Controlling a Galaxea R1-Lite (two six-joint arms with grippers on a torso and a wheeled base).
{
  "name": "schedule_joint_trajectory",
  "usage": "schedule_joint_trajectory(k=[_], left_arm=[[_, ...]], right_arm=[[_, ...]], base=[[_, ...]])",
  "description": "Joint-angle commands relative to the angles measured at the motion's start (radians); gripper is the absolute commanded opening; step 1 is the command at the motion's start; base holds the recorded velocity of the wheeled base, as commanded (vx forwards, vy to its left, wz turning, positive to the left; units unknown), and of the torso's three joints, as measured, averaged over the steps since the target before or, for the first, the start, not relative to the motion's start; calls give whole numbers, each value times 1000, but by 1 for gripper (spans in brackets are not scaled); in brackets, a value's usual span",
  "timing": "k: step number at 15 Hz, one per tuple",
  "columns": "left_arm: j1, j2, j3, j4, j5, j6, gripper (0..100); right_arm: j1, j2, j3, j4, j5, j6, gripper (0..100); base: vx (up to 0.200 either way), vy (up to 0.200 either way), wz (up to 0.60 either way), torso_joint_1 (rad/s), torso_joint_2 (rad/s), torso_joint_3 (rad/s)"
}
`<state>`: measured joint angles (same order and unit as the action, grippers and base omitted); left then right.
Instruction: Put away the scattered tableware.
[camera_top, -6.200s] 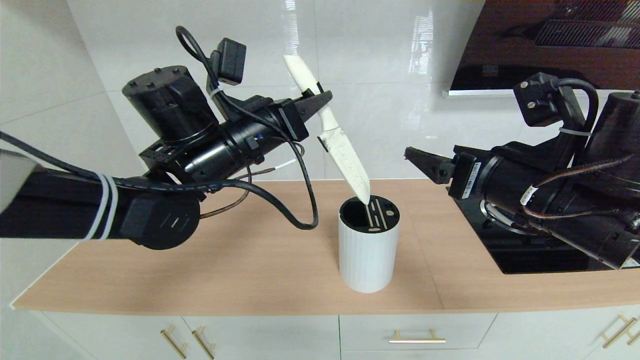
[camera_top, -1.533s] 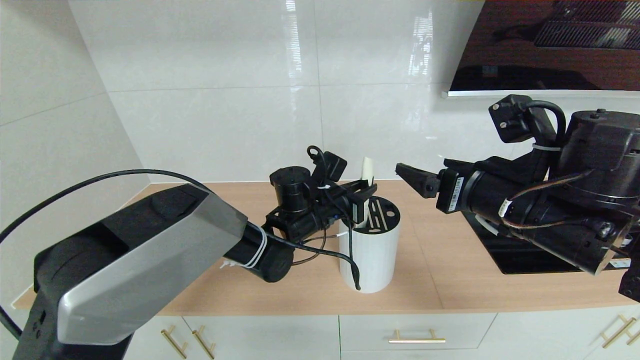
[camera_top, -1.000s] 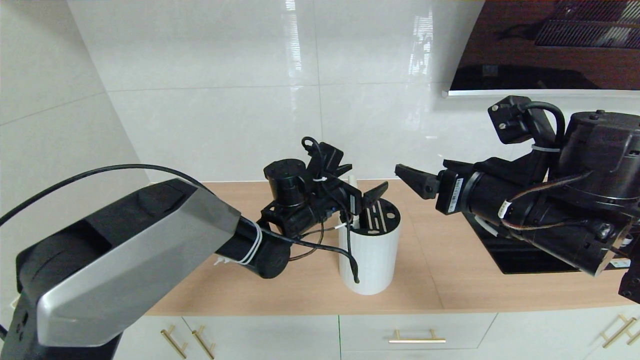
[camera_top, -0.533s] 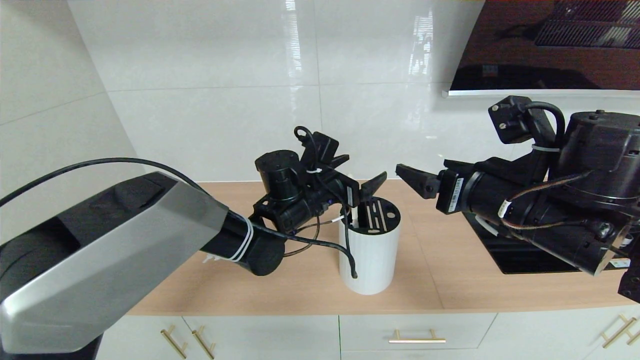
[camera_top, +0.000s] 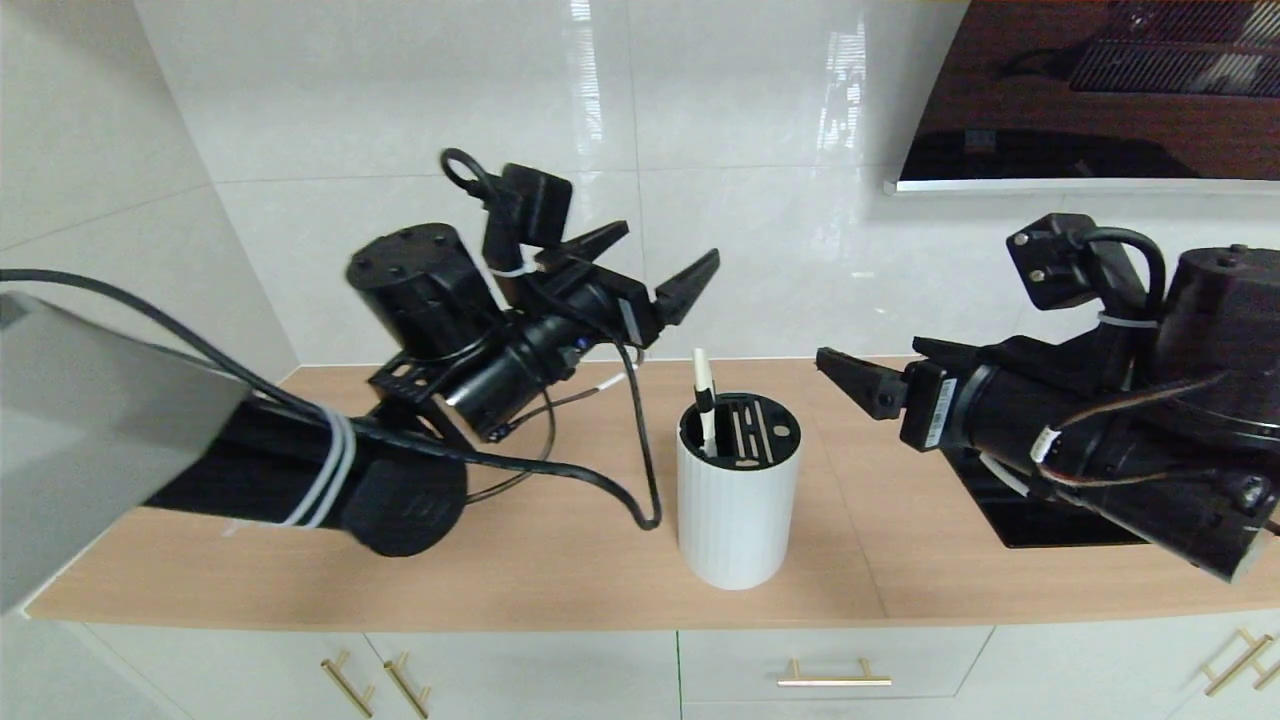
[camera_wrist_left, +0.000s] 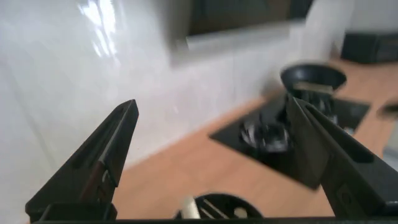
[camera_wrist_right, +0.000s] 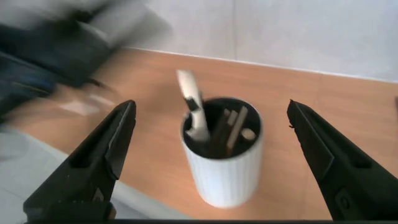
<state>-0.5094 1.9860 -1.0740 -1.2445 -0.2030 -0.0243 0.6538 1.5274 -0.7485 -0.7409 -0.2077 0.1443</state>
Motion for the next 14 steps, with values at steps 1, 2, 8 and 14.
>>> schedule_joint_trajectory(k=[1, 2, 8, 14], left_arm=[[144, -297, 249, -21, 7, 0, 100], [216, -380, 361, -21, 7, 0, 100], [399, -886, 796, 100, -30, -40, 100], [399, -1606, 732, 985, -13, -166, 100]], right_arm=[[-34, -162, 123, 1, -6, 0, 100], [-60, -253, 178, 1, -6, -2, 100], [-250, -831, 408, 253, -47, -38, 100], [-484, -1353, 410, 683, -12, -129, 100]], base=[[0, 0, 0, 0, 0, 0], [0, 0, 0, 0, 0, 0], [0, 0, 0, 0, 0, 0], [0, 0, 0, 0, 0, 0]])
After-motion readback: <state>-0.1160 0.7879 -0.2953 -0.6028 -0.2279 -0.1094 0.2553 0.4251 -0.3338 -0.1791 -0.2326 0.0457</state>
